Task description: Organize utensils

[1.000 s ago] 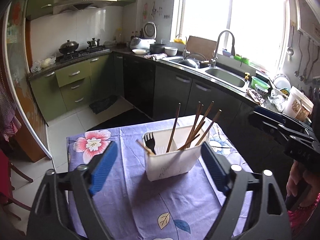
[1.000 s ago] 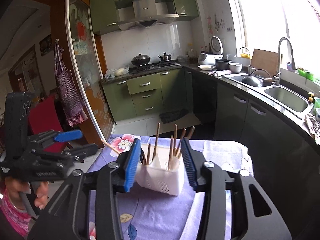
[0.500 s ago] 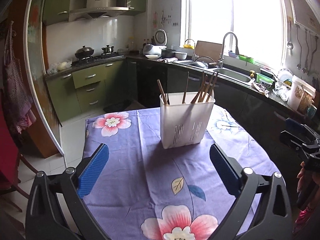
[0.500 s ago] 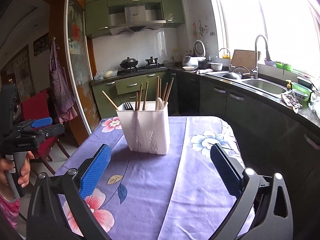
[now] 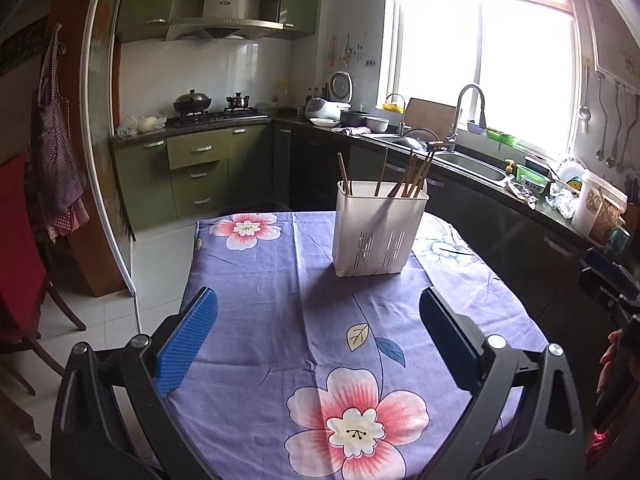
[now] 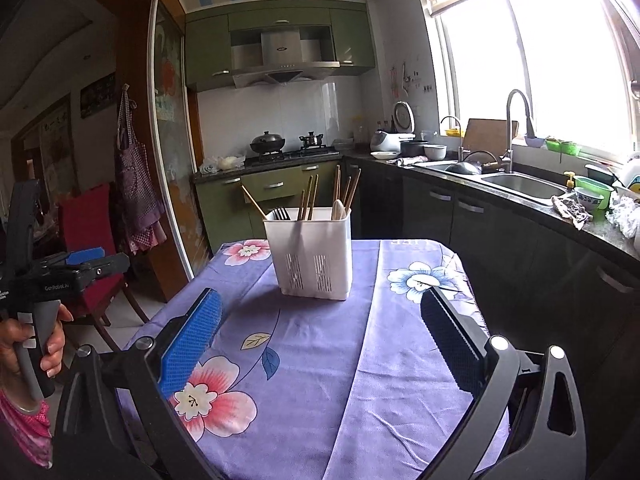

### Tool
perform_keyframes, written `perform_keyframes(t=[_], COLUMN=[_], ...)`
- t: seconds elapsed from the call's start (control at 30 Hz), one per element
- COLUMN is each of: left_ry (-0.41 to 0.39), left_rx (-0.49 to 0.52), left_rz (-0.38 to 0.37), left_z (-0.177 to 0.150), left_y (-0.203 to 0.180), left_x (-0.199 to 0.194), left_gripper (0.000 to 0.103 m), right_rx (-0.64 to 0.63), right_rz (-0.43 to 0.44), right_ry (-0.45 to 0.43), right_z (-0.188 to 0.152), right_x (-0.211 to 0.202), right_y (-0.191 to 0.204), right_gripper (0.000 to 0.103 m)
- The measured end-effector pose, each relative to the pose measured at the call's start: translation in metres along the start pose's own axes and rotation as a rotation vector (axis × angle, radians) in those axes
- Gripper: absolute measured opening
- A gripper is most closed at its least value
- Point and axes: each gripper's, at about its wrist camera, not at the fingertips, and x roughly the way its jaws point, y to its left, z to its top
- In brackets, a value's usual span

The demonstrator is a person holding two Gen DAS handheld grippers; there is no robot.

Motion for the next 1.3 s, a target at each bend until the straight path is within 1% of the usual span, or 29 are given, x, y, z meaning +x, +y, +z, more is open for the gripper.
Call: perform_keyframes(t=[0.13,0.3,0.57,0.77,1.3], left_ry=[-0.018,-0.023,-0.008,-0.021,-0.023], left_rx=[-0.014,-0.034,-0.030,-0.030,-0.016], left_rz=[0.008,0.006,0.016,0.013,0.000], left_z=[-0.003,-0.004,-0.009,-0.008,-0.003], left_y=[0.005,0.012,0.012,0.010,0.004], left_x=[-0.014,-0.023,-0.024,-0.028,-0.032], left_gripper=[0.096,0.096,0.096,0.096,0.096], right_rx=[-0.022,-0.041,-0.047,-0.045,-0.034], right_rz=[-0.022,-0.028,-0.030,-0.021,-0.006], right_ry=[-0.022,-0.021,-0.003,-0.003,0.002], right_z=[0.006,0.006,0.003,0.004,0.002], right_x=[-0.017,-0.025,-0.023,-0.023,-0.018], right_y=[0.007,0.014,0.017,0.016,0.015], right_gripper=[0.098,0.098,0.098,0.098,0.098])
